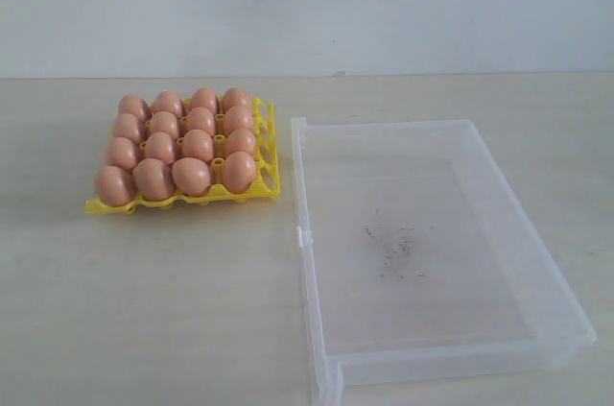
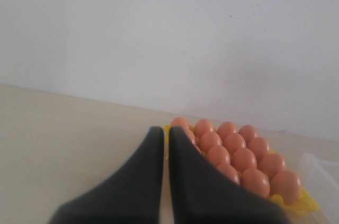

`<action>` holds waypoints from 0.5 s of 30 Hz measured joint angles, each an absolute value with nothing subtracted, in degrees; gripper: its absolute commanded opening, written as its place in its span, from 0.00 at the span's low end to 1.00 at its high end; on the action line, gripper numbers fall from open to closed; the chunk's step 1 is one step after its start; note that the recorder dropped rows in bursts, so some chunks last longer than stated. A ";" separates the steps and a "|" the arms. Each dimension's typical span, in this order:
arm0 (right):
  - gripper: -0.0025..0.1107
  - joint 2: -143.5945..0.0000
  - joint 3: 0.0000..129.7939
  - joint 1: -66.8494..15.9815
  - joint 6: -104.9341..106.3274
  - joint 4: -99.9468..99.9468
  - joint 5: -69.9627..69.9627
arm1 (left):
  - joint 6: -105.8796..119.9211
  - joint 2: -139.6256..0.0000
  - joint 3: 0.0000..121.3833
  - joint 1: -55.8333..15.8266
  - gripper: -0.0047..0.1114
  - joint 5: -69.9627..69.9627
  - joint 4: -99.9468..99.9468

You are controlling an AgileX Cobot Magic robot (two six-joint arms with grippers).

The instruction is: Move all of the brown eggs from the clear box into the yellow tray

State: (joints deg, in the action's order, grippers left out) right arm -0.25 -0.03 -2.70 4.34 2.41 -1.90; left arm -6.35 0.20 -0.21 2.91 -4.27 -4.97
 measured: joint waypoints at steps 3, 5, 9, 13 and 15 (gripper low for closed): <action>0.02 -0.25 -0.03 -2.70 6.71 2.65 3.20 | -6.35 0.20 -0.21 2.91 0.07 -4.27 -4.97; 0.02 -0.25 -0.03 -2.70 7.12 2.65 5.10 | -6.35 0.20 -0.21 2.91 0.07 -4.27 -4.97; 0.02 -0.25 -0.03 -2.70 7.37 2.54 6.39 | -6.35 0.20 -0.21 2.91 0.07 -4.27 -4.97; 0.02 -0.25 -0.03 -2.70 4.64 2.54 6.48 | -6.35 0.20 -0.21 2.91 0.07 -4.27 -4.97; 0.02 -0.25 -0.03 -2.70 3.64 2.54 6.48 | -6.35 0.20 -0.21 2.91 0.07 -4.27 -4.97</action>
